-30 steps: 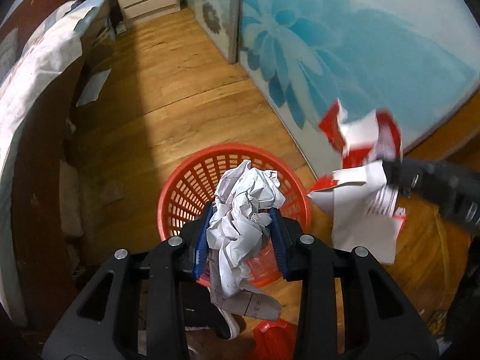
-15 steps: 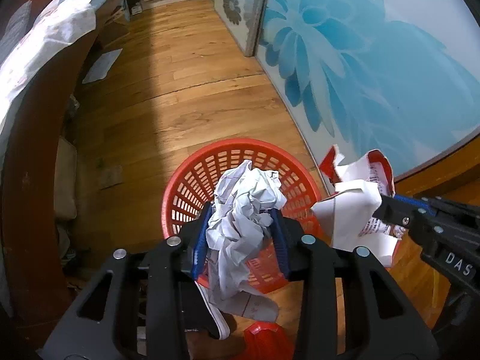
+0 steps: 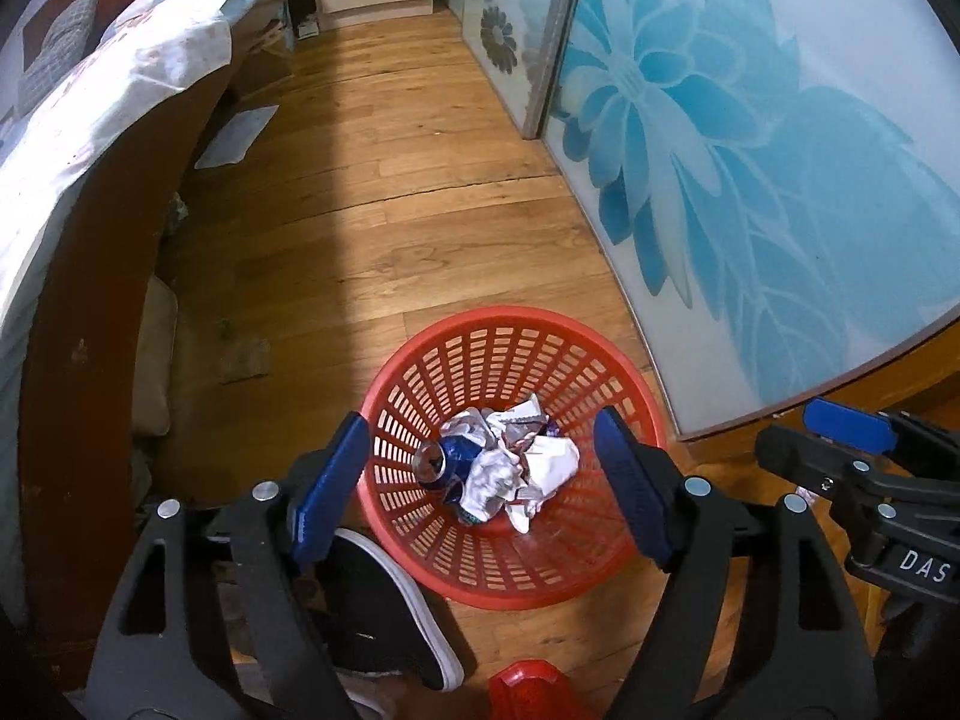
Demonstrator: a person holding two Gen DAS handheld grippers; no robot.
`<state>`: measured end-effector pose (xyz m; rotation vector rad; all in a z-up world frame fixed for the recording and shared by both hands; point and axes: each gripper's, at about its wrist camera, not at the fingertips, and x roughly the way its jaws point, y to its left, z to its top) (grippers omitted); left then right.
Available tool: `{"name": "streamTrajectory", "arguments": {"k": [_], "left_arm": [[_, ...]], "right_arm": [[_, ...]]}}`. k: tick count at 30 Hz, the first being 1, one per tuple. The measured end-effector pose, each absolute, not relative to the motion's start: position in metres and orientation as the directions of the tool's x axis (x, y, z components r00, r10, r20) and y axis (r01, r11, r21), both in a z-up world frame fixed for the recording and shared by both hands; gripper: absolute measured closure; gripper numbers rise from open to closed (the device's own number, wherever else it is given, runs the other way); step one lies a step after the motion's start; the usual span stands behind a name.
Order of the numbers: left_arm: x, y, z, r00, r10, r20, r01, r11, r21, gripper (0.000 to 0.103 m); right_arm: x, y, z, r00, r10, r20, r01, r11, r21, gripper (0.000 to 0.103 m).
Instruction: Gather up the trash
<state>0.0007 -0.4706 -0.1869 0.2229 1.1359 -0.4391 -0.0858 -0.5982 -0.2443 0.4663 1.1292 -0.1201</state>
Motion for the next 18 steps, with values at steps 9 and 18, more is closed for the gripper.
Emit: {"name": "streamTrajectory", "arguments": {"k": [9, 18], "left_arm": [[0.001, -0.457, -0.144, 0.414, -0.269, -0.870, 0.436, 0.897, -0.070, 0.026], [0.031, -0.368, 0.001, 0.626, -0.315, -0.713, 0.370, 0.925, -0.084, 0.012]], "right_arm": [[-0.088, -0.596, -0.219, 0.470, 0.137, -0.872, 0.313, 0.898, 0.310, 0.043], [-0.069, -0.572, -0.104, 0.646, 0.128, -0.752, 0.201, 0.923, 0.329, 0.038]]}}
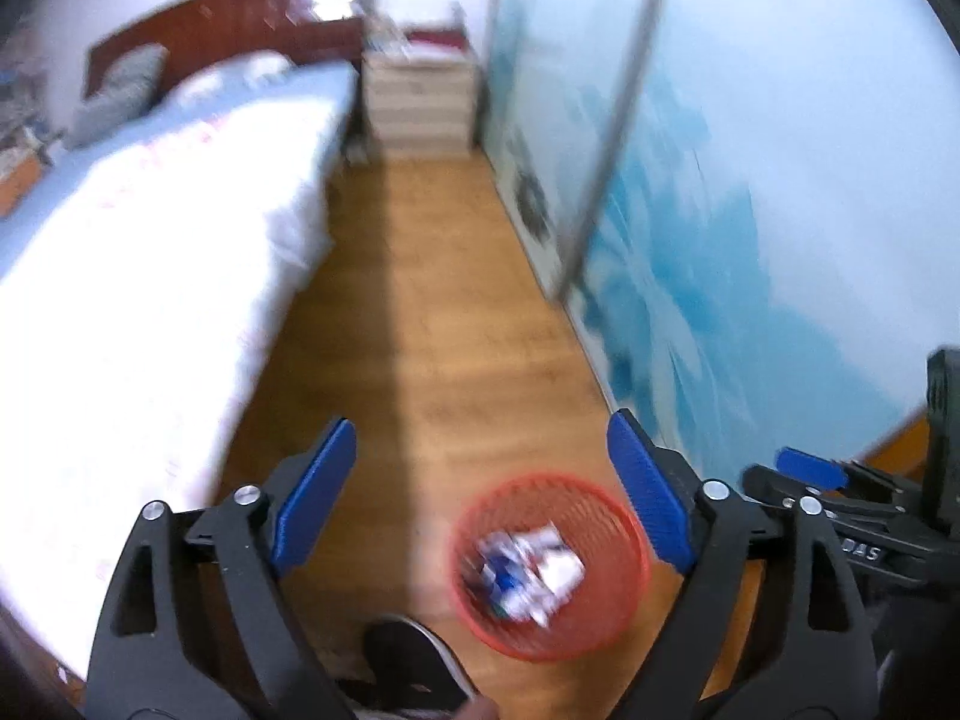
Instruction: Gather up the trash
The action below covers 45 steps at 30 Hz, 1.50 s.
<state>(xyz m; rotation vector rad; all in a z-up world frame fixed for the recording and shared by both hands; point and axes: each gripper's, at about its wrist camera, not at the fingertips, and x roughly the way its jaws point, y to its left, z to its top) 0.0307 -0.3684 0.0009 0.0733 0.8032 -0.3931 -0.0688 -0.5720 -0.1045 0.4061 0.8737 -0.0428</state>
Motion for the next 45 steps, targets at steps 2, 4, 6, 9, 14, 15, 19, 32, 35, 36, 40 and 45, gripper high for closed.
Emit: {"name": "streamTrajectory", "arguments": {"k": [2, 4, 6, 9, 14, 15, 19, 32, 35, 36, 40, 45], "left_arm": [[0.040, -0.330, 0.038, 0.693, -0.266, -0.671, 0.307, 0.950, -0.060, 0.009], [0.043, -0.280, 0.078, 0.774, -0.198, -0.602, 0.218, 0.975, -0.039, 0.007], [0.039, -0.239, 0.102, 0.818, -0.129, -0.561, 0.144, 0.989, -0.017, 0.006], [0.025, -0.180, 0.126, 0.858, 0.010, -0.513, 0.028, 0.997, 0.066, 0.006], [-0.005, -0.092, 0.119, 0.882, 0.087, -0.462, -0.069, 0.996, 0.055, 0.006], [-0.010, -0.078, 0.113, 0.883, 0.098, -0.459, -0.083, 0.995, 0.051, 0.006], [-0.005, -0.037, 0.084, 0.863, 0.095, -0.496, -0.115, 0.993, -0.010, 0.006], [-0.001, 0.010, 0.033, 0.825, 0.035, -0.564, -0.125, 0.985, -0.121, 0.006], [0.004, 0.012, 0.029, 0.828, 0.039, -0.560, -0.122, 0.986, -0.112, 0.006], [0.008, 0.013, 0.025, 0.818, 0.049, -0.572, -0.136, 0.985, -0.110, 0.006], [0.014, 0.012, 0.015, 0.796, 0.046, -0.604, -0.147, 0.982, -0.119, 0.006], [0.012, -0.004, 0.015, 0.798, 0.035, -0.601, -0.107, 0.991, -0.084, 0.006]], "right_arm": [[-0.062, -0.557, -0.076, 0.682, 0.132, -0.720, 0.163, 0.931, 0.325, 0.032], [-0.055, -0.534, -0.035, 0.737, 0.151, -0.659, 0.105, 0.937, 0.332, 0.027], [-0.049, -0.508, 0.000, 0.779, 0.175, -0.602, 0.043, 0.943, 0.330, 0.021], [-0.043, -0.460, 0.051, 0.833, 0.229, -0.504, -0.061, 0.943, 0.328, 0.006], [-0.027, -0.351, 0.100, 0.845, 0.362, -0.393, -0.252, 0.919, 0.304, 0.006], [-0.025, -0.336, 0.102, 0.842, 0.377, -0.386, -0.271, 0.914, 0.302, 0.006], [-0.005, -0.255, 0.090, 0.820, 0.403, -0.406, -0.319, 0.911, 0.260, 0.007], [0.021, -0.144, -0.007, 0.773, 0.349, -0.530, -0.316, 0.936, 0.155, 0.007], [0.028, -0.150, -0.009, 0.789, 0.360, -0.497, -0.323, 0.932, 0.164, 0.007], [0.031, -0.154, -0.010, 0.785, 0.363, -0.501, -0.318, 0.932, 0.175, 0.007], [0.039, -0.166, -0.013, 0.782, 0.380, -0.495, -0.313, 0.925, 0.215, 0.007], [0.047, -0.174, -0.014, 0.778, 0.390, -0.494, -0.311, 0.920, 0.237, 0.007]]}}
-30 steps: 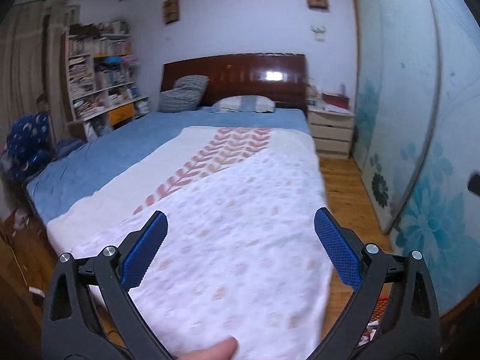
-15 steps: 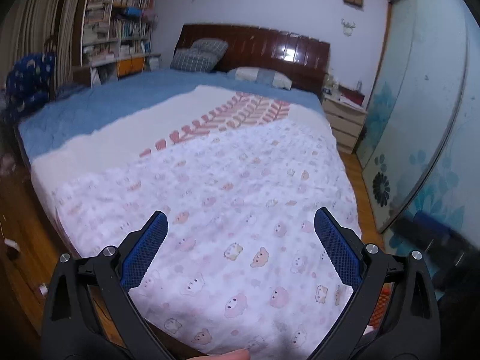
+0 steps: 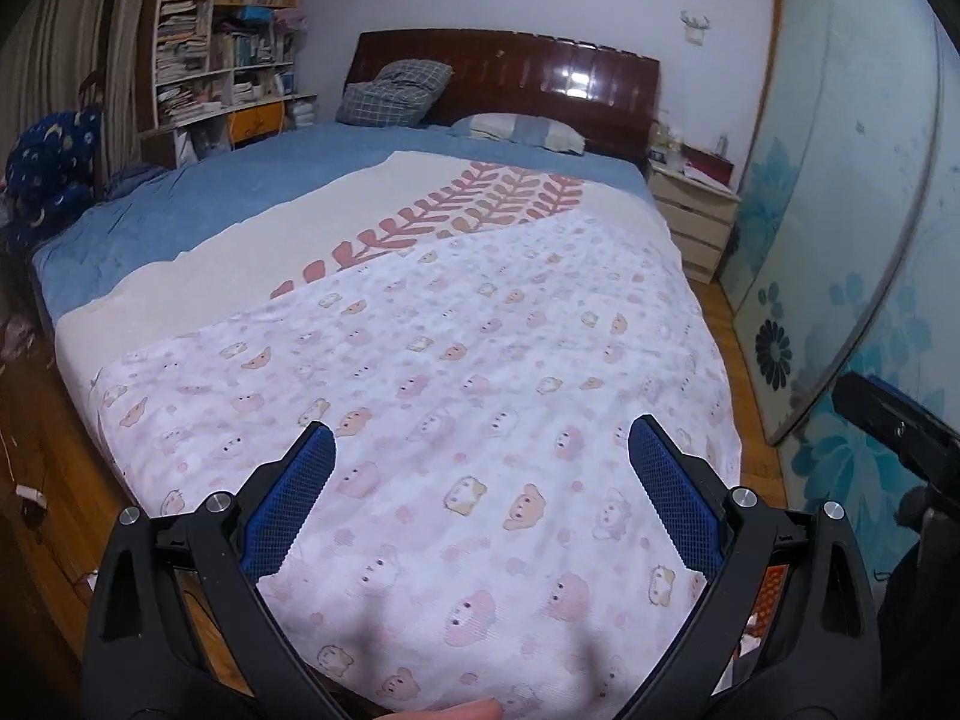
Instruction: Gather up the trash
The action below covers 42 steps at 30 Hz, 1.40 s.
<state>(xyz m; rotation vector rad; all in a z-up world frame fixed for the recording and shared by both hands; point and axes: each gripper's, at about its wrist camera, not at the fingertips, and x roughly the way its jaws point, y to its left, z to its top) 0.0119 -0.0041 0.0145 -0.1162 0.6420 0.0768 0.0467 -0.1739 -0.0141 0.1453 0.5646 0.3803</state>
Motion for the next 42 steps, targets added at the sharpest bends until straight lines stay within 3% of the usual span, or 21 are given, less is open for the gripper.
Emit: {"name": "streamTrajectory", "arguments": {"k": [22, 42], "left_arm": [[0.014, -0.018, 0.020, 0.800, 0.026, -0.599, -0.102, 0.990, -0.093, 0.006], [0.016, -0.008, 0.018, 0.805, 0.030, -0.592, -0.111, 0.989, -0.101, 0.006]], "right_arm": [[0.025, -0.178, -0.008, 0.787, 0.391, -0.477, -0.366, 0.919, 0.148, 0.007], [0.017, -0.168, -0.042, 0.711, 0.447, -0.543, -0.395, 0.893, 0.217, 0.007]]}}
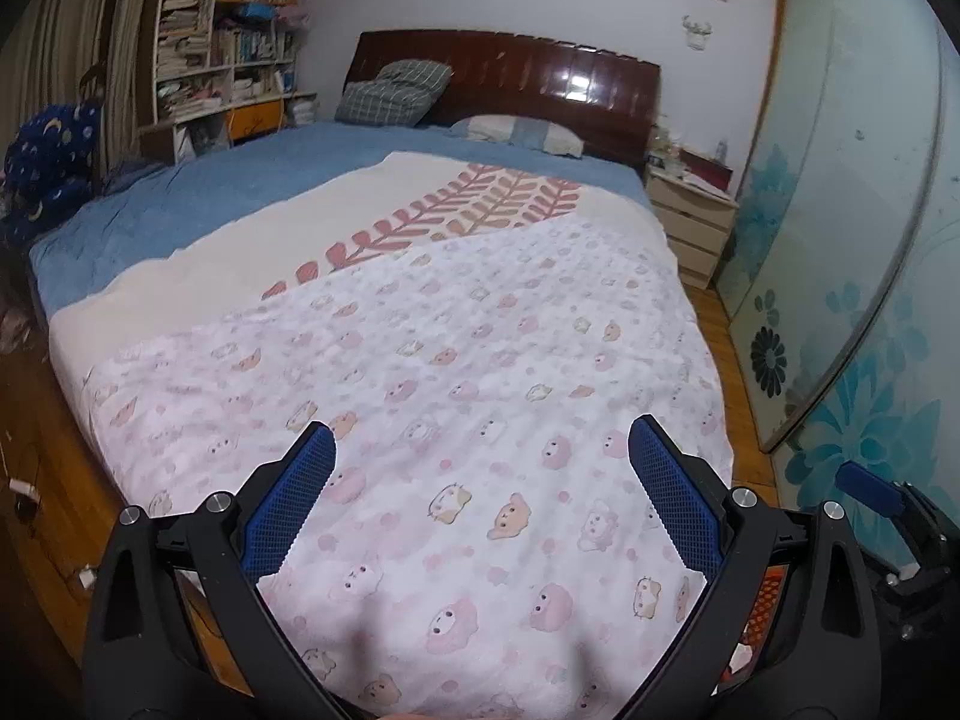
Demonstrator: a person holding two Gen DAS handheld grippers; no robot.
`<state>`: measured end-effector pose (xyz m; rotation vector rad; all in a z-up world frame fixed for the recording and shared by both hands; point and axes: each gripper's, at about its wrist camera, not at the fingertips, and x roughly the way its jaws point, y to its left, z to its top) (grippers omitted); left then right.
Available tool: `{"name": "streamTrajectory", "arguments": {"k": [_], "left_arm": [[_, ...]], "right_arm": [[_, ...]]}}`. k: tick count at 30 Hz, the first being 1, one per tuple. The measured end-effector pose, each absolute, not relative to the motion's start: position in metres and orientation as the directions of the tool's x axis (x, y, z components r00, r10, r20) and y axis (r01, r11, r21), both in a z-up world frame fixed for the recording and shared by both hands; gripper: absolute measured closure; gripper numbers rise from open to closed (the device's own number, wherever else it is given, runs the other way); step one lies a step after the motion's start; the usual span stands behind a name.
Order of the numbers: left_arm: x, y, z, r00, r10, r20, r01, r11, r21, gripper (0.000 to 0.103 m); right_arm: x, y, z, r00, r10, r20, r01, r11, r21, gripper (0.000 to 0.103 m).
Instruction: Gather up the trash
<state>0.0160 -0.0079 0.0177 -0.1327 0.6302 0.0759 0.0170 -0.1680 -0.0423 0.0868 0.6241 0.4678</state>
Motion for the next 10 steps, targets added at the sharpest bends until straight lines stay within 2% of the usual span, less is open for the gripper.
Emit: {"name": "streamTrajectory", "arguments": {"k": [10], "left_arm": [[0.028, -0.019, 0.010, 0.774, 0.035, -0.632, -0.119, 0.989, -0.091, 0.006]], "right_arm": [[0.021, -0.168, -0.055, 0.695, 0.450, -0.561, -0.390, 0.891, 0.232, 0.007]]}}
